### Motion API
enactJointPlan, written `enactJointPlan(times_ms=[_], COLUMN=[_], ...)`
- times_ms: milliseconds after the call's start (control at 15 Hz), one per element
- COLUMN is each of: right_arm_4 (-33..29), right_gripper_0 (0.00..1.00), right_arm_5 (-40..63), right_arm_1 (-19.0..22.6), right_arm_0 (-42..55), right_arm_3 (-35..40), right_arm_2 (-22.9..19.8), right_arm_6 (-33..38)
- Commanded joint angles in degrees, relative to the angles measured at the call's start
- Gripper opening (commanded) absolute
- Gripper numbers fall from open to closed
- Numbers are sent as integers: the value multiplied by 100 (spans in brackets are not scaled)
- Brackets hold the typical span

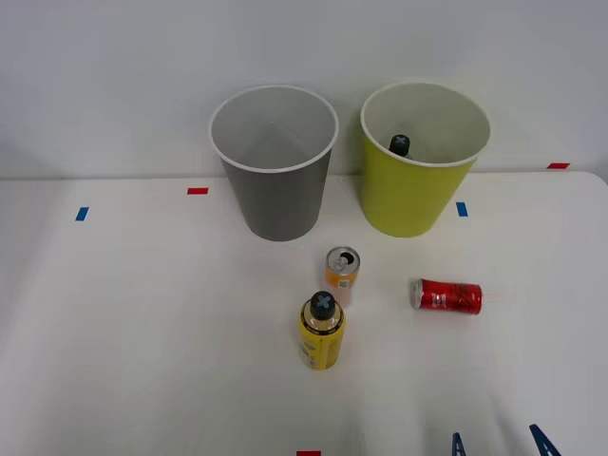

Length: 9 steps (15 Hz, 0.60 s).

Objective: Put cans in the gray bin, plastic bottles in the light green bin

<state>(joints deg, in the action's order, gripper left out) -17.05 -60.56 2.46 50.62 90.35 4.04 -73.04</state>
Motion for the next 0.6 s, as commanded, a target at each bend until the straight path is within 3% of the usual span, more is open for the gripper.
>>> enactJointPlan(times_ms=[67,600], right_arm_4=[0,0], right_gripper_0=[91,91], right_arm_5=[0,0], right_arm_1=[0,0], right_arm_0=[0,0], right_arm_3=[0,0], right_arm_2=[0,0], right_arm_6=[0,0])
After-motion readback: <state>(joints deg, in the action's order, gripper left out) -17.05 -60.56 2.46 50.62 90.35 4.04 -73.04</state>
